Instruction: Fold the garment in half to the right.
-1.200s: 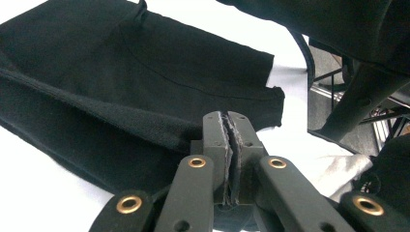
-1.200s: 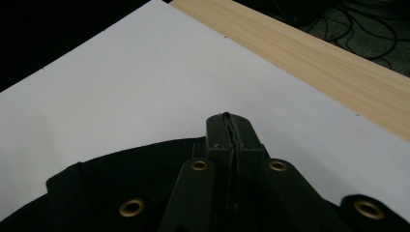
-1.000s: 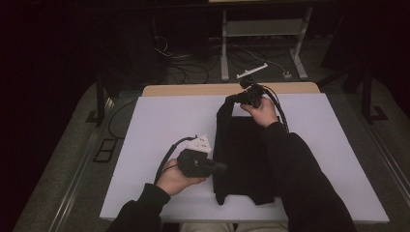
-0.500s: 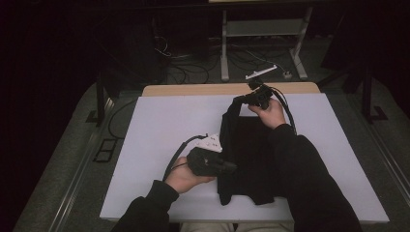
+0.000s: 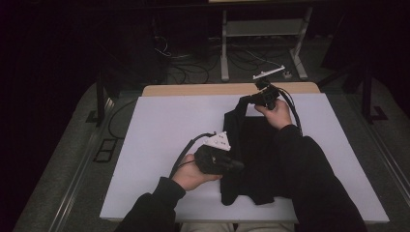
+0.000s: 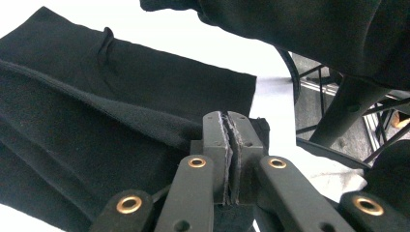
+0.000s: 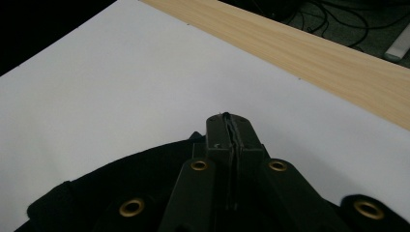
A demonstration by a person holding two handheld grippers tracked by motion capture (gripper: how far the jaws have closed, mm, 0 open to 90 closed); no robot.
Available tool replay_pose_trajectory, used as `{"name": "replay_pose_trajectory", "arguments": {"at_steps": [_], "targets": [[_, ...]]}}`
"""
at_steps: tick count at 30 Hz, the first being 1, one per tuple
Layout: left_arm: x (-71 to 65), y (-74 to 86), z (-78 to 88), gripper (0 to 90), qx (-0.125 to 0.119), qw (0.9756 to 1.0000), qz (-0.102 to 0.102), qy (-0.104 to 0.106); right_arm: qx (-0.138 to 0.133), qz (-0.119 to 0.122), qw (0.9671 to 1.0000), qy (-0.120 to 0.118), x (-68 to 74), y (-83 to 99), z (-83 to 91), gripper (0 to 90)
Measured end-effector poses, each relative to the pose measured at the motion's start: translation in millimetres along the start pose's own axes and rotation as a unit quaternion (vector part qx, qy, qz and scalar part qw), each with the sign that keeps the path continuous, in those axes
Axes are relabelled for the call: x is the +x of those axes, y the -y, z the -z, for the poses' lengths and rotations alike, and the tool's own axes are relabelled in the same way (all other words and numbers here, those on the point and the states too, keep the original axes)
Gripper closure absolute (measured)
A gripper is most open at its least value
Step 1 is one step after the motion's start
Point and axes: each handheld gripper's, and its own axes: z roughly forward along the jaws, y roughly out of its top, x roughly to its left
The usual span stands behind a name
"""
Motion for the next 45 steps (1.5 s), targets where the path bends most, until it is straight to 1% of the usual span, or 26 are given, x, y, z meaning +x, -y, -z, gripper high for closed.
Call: {"name": "replay_pose_trajectory", "arguments": {"at_steps": [10, 14, 18, 21, 24, 35, 42, 45], "targets": [[-1.4, -6.5, -10.7, 85.7, 0.001, 0.9999, -0.006, 0.010, -0.003, -0.005, 1.0000, 0.005, -8.9, 7.8, 8.6, 86.6], [-3.1, -8.9, -16.8, 85.8, 0.003, 0.9998, -0.016, 0.012, -0.004, -0.010, 0.9999, 0.006, -12.9, 12.6, 11.6, 86.6], [-4.2, -11.8, -22.8, 85.8, 0.006, 0.9997, -0.019, 0.017, -0.006, -0.013, 0.9999, 0.008, -16.8, 16.4, 15.0, 86.6], [-4.9, -13.6, -27.0, 85.8, 0.005, 0.9996, -0.018, 0.020, -0.007, -0.017, 0.9998, 0.008, -19.5, 19.1, 17.0, 86.6], [-5.4, -14.6, -30.2, 85.8, 0.012, 0.9995, -0.021, 0.022, -0.007, -0.018, 0.9998, 0.008, -21.2, 21.3, 18.9, 86.6], [-6.1, -19.1, -40.7, 85.8, 0.010, 0.9992, -0.023, 0.031, -0.010, -0.028, 0.9995, 0.013, -30.0, 30.0, 25.3, 86.6], [-6.0, -22.1, -50.3, 85.8, 0.012, 0.9989, -0.025, 0.039, -0.009, -0.036, 0.9992, 0.016, -37.0, 37.2, 27.9, 86.6], [-5.6, -23.9, -54.0, 85.8, 0.012, 0.9987, -0.024, 0.043, -0.013, -0.038, 0.9990, 0.019, -39.4, 39.6, 30.3, 86.6]]}}
